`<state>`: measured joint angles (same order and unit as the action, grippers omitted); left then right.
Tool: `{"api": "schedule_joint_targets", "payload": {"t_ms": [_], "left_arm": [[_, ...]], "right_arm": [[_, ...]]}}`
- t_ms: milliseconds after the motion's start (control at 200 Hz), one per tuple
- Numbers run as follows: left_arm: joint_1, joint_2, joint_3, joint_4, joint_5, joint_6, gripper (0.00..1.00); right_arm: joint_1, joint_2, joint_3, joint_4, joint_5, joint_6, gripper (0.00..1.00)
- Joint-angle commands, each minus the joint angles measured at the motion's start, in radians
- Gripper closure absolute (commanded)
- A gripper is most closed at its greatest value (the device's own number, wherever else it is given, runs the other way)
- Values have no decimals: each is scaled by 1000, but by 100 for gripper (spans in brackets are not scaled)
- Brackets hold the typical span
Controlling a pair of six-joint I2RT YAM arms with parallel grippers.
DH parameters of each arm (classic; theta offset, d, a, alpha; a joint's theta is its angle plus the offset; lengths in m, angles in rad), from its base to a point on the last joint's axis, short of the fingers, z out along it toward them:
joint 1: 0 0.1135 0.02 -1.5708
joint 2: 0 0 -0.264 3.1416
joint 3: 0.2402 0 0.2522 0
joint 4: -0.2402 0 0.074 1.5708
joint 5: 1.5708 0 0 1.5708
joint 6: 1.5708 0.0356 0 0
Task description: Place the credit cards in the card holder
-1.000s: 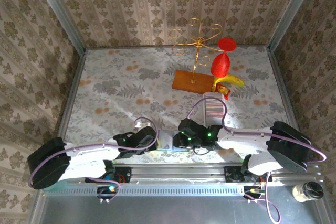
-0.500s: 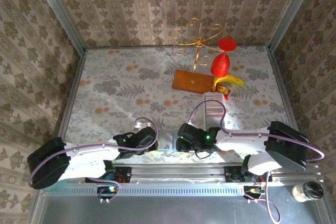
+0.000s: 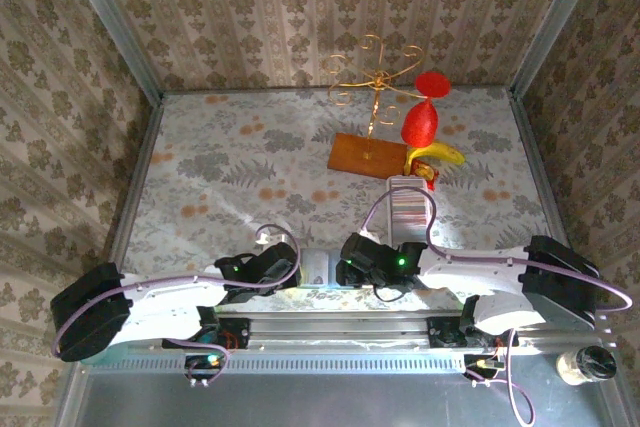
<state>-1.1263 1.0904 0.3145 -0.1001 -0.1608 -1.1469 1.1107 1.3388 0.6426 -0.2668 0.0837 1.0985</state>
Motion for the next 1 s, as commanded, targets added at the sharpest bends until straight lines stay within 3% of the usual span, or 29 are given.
{"api": "schedule_joint_targets", "payload": {"t_ms": [0,315,770,995], "left_arm": [[-10,-12,-12,-20,-12,-19,90],[-10,-30,-11,-38,-16,-15,90],[-10,-40,-25,-32,-17,-22,90],[-10,-42,-32,-32,-17,-25,90]], "right_arm": [[11,2,29,-27,46,-7,51],[11,122,63,46,-7,-14,50],[11,181,74,36,-19,4,49],[11,206,70,163,-55,34,48]]}}
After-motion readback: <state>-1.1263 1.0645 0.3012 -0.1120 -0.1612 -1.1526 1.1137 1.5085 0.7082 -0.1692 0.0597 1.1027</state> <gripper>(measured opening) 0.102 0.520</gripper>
